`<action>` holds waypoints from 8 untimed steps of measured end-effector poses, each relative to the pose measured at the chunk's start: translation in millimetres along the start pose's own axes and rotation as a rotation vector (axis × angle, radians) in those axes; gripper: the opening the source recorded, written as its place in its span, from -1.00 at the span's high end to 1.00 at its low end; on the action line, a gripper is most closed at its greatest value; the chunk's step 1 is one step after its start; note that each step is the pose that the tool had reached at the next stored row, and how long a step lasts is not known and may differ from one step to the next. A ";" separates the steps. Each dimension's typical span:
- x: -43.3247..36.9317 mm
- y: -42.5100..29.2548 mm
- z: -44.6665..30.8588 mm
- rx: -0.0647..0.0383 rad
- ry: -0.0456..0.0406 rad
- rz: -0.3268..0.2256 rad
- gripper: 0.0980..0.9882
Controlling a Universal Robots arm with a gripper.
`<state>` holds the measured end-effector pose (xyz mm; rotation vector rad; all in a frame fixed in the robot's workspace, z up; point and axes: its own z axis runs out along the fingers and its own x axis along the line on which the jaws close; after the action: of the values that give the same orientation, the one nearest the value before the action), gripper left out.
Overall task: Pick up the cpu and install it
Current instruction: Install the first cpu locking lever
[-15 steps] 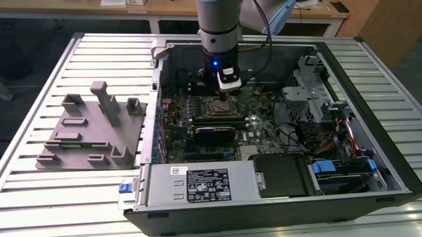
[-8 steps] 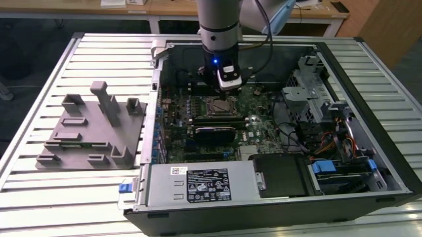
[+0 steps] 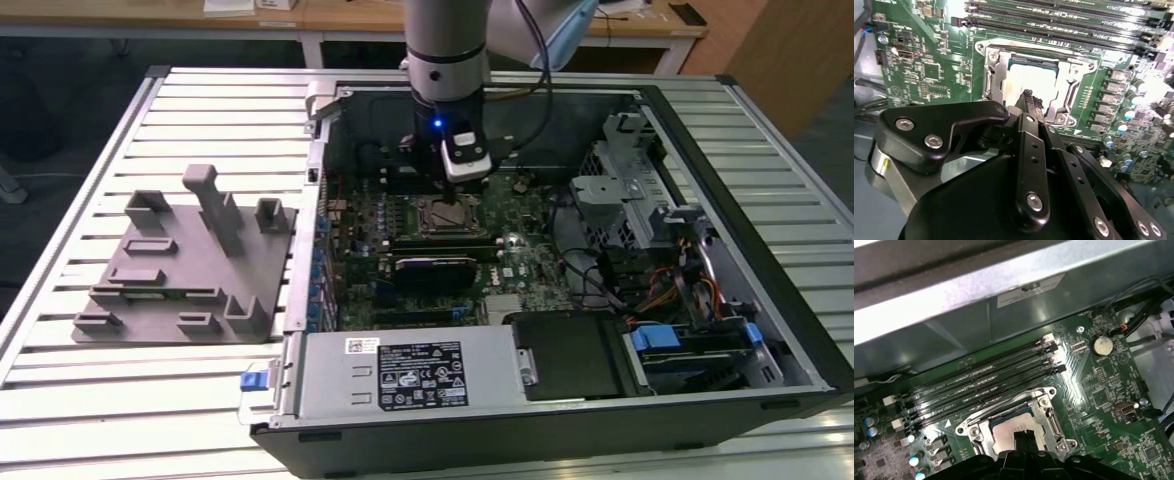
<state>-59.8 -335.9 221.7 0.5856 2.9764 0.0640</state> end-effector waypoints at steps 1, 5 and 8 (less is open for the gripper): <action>0.0 0.0 0.2 0.002 0.0049 -0.008 0.98; 0.1 0.0 1.2 0.010 0.0239 -0.048 0.98; 0.1 -0.1 1.9 0.015 0.0377 -0.077 0.98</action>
<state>-59.7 -335.9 219.8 0.4756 3.0349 0.0474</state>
